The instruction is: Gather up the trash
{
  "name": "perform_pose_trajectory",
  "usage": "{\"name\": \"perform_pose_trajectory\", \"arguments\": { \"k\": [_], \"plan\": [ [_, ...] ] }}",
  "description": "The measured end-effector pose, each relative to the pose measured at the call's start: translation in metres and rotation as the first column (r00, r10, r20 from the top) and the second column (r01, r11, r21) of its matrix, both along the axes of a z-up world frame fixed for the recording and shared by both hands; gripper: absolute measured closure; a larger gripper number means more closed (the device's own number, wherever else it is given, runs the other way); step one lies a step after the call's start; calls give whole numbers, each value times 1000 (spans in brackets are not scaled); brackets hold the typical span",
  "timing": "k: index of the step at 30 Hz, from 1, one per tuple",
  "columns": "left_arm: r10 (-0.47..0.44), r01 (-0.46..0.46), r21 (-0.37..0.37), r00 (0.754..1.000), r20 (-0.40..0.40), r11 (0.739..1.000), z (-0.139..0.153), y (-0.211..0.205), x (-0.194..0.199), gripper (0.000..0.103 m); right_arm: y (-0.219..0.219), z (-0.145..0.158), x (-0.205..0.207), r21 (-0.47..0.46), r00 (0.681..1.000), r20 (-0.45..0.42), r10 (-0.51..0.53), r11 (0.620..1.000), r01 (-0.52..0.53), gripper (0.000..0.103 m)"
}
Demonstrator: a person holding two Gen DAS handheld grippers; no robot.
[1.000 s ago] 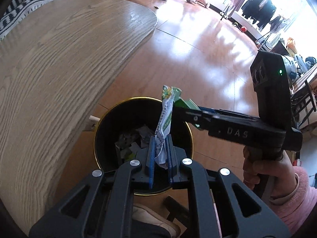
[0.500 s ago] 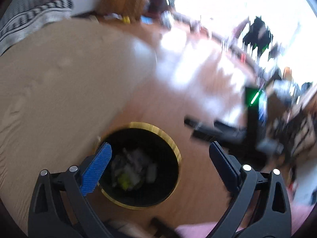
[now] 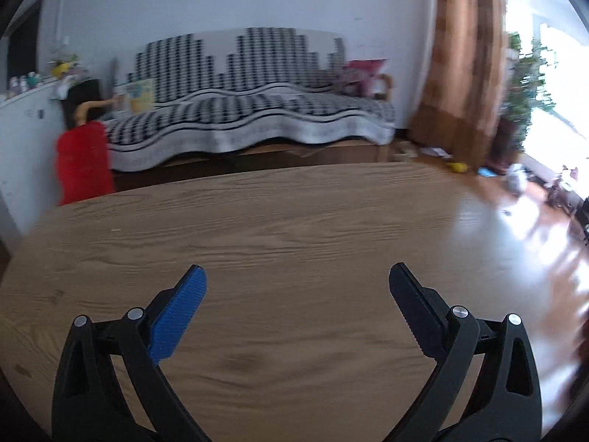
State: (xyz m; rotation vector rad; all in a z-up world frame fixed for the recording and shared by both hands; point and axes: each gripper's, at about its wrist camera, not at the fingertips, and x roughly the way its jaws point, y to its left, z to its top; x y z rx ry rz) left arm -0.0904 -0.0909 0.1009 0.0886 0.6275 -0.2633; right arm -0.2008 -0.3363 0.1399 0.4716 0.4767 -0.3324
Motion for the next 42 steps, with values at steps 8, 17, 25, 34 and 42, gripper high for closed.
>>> {"name": "perform_pose_trajectory", "arguments": {
  "k": [8, 17, 25, 34, 42],
  "plan": [
    [243, -276, -205, 955, -172, 939, -27, 122, 63, 6, 186, -35, 114, -404, 974, -136, 180, 888, -220, 7],
    [346, -387, -189, 913, -218, 902, -44, 193, 67, 6, 213, -73, 140, -377, 921, -290, 261, 853, -361, 7],
    [355, -410, -194, 897, -264, 891, -47, 196, 67, 6, 227, -92, 143, -332, 860, -382, 339, 818, -470, 7],
    [348, -378, -89, 906, -243, 922, -52, 175, 63, 6, 199, -95, 141, -225, 868, -383, 314, 880, -418, 7],
    [303, -330, -75, 921, -247, 941, -54, 163, 61, 6, 189, -94, 133, -189, 870, -377, 318, 893, -409, 7]
  ]
}}
